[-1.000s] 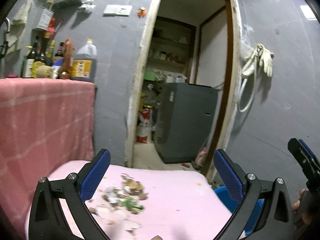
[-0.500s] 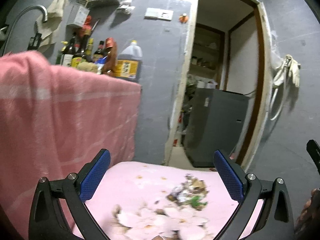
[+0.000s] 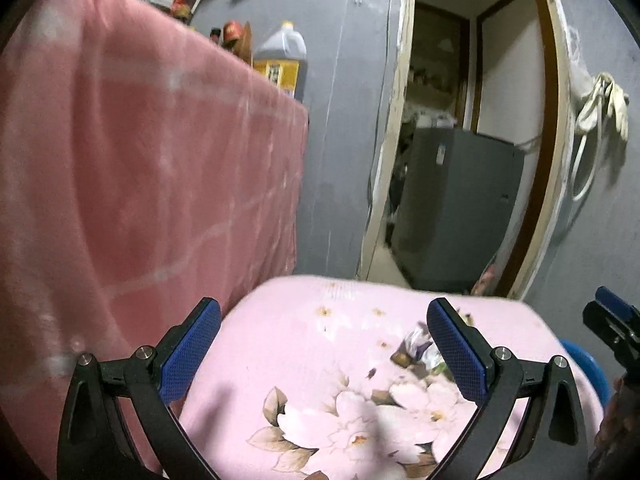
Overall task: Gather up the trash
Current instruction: 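Move both open tools back over the trash pile, then grasp the green-white wrapper with the right tool while the left tool grasps a brown peel piece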
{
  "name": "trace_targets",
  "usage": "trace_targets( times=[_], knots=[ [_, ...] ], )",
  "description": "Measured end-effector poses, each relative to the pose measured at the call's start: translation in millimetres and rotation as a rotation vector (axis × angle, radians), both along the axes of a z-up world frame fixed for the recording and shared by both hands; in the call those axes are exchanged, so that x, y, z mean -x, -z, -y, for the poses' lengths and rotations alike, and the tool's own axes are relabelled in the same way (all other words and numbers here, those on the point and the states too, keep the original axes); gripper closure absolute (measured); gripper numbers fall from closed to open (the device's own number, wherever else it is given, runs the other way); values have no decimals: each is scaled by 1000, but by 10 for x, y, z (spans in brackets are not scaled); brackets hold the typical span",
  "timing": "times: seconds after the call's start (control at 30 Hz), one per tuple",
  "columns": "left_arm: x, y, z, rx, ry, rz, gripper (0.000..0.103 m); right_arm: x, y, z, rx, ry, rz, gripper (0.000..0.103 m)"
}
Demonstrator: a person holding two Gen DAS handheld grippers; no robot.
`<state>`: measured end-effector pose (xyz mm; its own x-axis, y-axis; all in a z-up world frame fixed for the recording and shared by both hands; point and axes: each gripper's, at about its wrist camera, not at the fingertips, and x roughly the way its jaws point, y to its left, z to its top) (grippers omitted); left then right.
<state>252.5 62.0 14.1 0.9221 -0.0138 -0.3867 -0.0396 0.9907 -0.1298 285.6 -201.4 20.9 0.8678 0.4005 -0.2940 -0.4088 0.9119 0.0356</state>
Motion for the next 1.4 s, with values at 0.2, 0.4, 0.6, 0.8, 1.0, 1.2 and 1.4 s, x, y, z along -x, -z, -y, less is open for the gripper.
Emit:
trace_targets(
  times=[0.2,0.4,0.6,0.8,1.0,1.2,1.4],
  knots=[
    [-222,102,68,-36,34,-121,2,-262,215,-129,55,-39,-147,0],
    [-439,266,140,-52,92,-265,3,-423,339,-256,88,-89,-246,4],
    [-581,394,202,-51,162,-356,20,-597,465,-346,127,-148,-368,18],
    [-699,478,267,-31,238,-413,41,-789,654,-457,166,-205,-517,33],
    [-785,507,343,-49,274,-433,50,-852,674,-624,263,-230,-522,43],
    [-804,521,411,-64,318,-440,56,-891,698,-680,295,-256,-525,74],
    [-852,514,615,-137,367,-455,61,-817,659,-584,295,-243,-507,84]
  ],
)
